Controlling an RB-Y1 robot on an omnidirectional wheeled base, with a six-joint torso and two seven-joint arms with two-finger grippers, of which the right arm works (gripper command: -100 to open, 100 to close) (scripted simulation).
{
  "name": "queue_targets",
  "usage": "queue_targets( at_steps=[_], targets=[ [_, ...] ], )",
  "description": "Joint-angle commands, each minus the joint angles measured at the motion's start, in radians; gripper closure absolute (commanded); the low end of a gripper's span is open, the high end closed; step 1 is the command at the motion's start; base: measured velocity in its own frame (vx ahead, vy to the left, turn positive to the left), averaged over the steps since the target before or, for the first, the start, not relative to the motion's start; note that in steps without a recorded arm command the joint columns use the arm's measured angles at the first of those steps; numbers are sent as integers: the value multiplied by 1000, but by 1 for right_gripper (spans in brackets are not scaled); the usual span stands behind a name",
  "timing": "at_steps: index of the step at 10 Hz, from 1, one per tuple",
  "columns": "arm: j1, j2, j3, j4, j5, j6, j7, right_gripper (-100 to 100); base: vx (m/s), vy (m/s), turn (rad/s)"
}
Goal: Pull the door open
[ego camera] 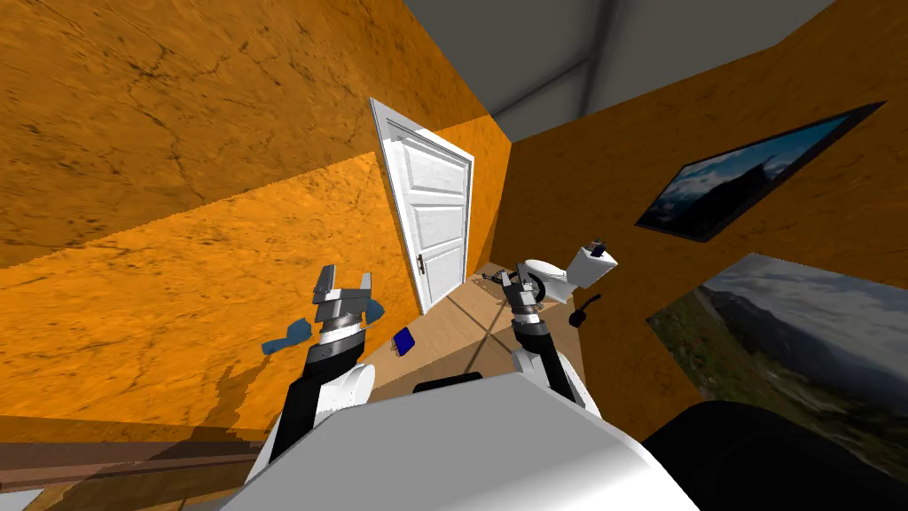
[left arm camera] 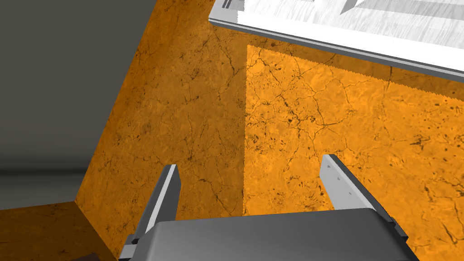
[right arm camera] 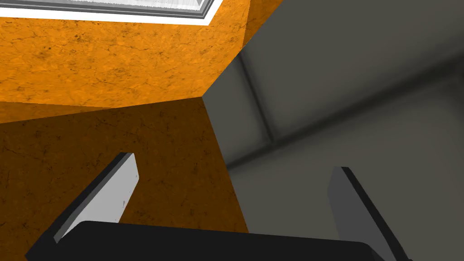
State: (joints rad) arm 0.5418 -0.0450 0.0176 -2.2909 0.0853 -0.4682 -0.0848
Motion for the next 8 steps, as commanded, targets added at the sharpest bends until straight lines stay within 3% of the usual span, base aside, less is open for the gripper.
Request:
queue_targets(
  at_steps=[1, 8],
  targets=[
    [-3, -3, -3, 17, -11, -5, -14, -100, 16, -7, 217],
    [-28, -22, -27, 137, -94, -42, -118, -100, 60, -26, 312]
  ],
)
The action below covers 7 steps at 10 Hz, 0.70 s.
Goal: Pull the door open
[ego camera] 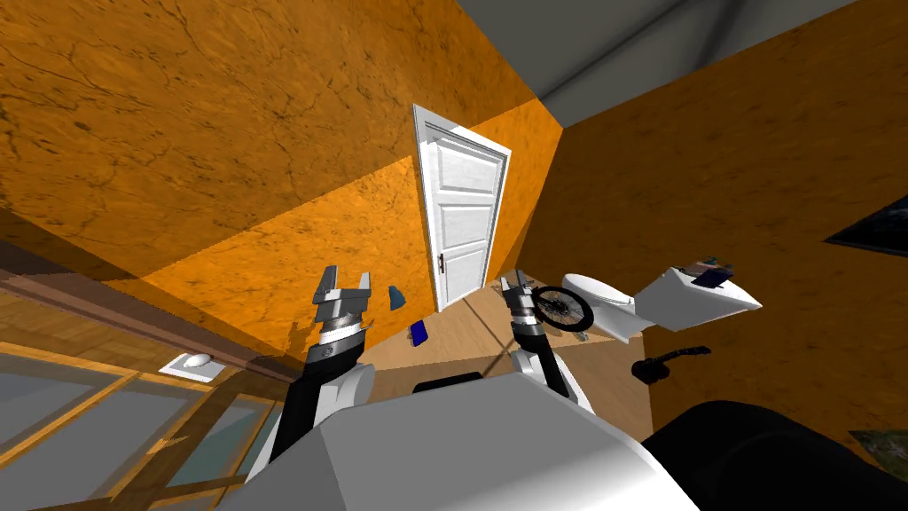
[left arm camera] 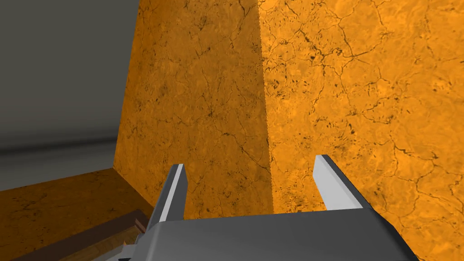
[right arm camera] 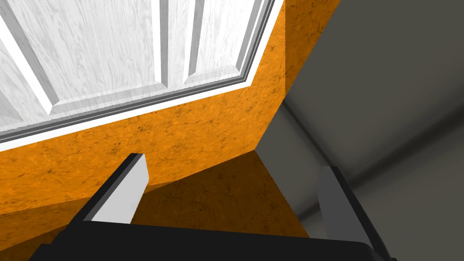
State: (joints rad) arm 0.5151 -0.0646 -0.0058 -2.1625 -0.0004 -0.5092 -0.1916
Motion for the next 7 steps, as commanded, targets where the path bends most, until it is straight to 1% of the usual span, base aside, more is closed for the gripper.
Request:
queue_targets(
  at_steps=[1, 2, 3, 4, 7],
  targets=[
    [-8, -6, -9, 39, -29, -11, -38, -100, 73, -46, 306],
    [-11, -7, -12, 55, -40, -16, -52, -100, 78, -43, 282],
    [-18, -11, -18, 87, -62, -26, -79, -100, 91, -45, 372],
    [-22, -12, -22, 105, -74, -31, -95, -100, 80, -49, 281],
    [-33, -17, -32, 159, -111, -48, -141, -100, 49, -46, 183]
  ],
)
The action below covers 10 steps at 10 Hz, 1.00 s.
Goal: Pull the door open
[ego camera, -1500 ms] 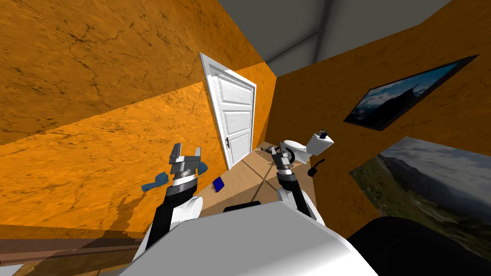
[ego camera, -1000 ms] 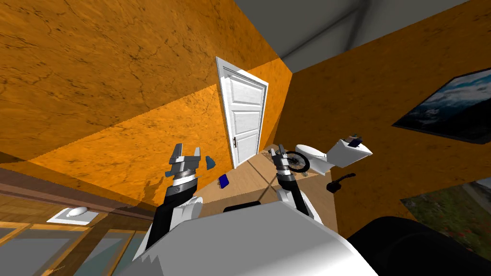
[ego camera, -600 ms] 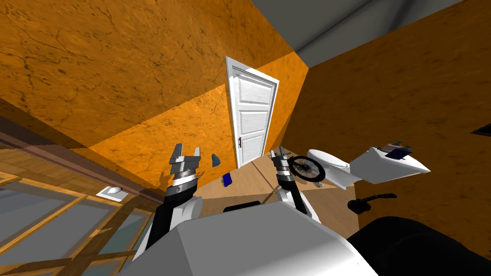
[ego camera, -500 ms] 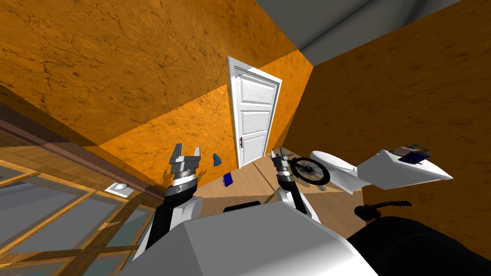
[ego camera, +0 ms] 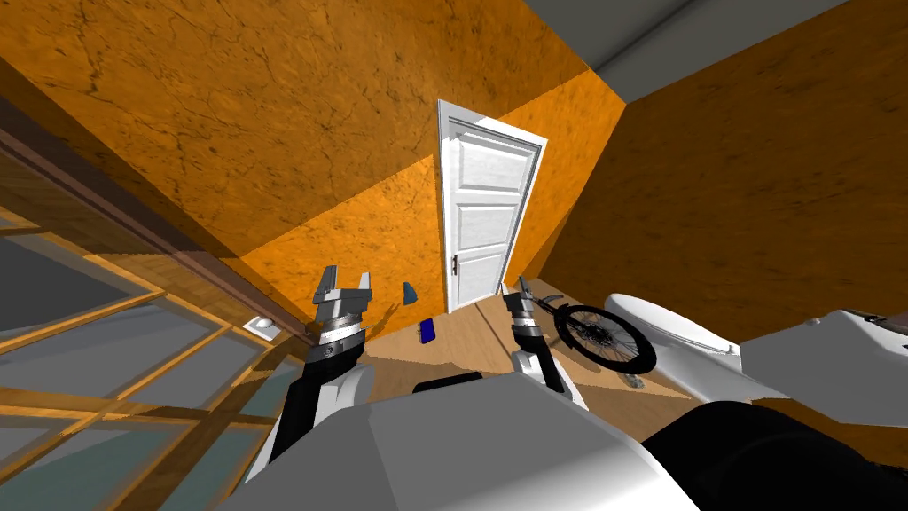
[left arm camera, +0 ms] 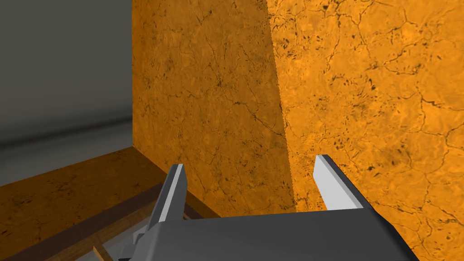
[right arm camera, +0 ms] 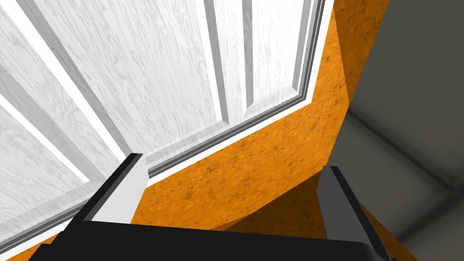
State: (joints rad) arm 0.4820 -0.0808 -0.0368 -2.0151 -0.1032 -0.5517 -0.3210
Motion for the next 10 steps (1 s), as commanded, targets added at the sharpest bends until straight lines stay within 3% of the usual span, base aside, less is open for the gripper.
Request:
queue_targets(
  at_steps=[1, 10],
  targets=[
    [-4, -2, -5, 30, -20, -11, -28, -100, 48, -39, 206],
    [-42, -11, -41, 214, -146, -68, -187, -100, 52, -52, 208]
  ],
)
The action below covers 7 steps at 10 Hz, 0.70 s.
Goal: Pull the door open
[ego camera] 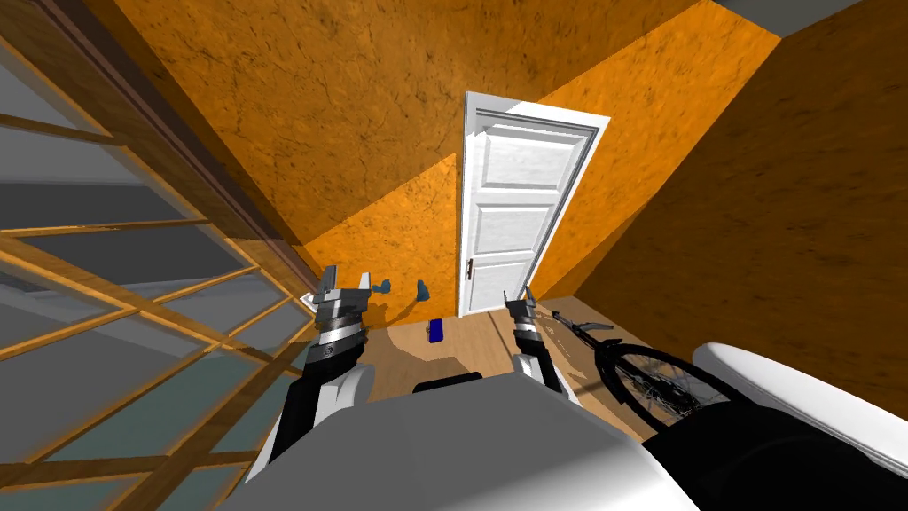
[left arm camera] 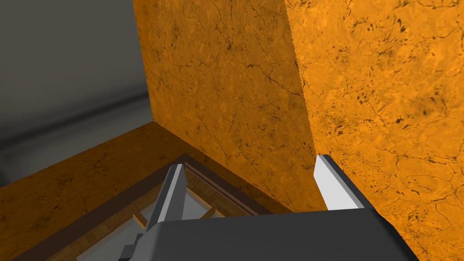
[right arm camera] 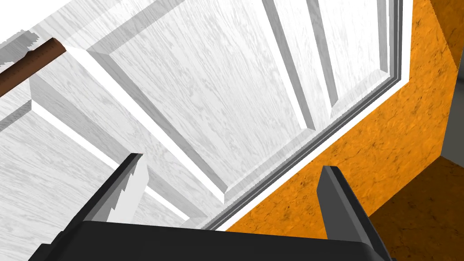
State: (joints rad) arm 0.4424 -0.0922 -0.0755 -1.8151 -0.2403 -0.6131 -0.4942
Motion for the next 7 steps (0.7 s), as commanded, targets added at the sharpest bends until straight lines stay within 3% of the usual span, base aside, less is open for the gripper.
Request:
queue_targets(
  at_steps=[1, 7],
  targets=[
    [-6, 0, -6, 35, -24, -13, -32, -100, 53, -56, 226],
    [-33, -2, -31, 165, -113, -54, -144, -100, 47, -69, 207]
  ],
)
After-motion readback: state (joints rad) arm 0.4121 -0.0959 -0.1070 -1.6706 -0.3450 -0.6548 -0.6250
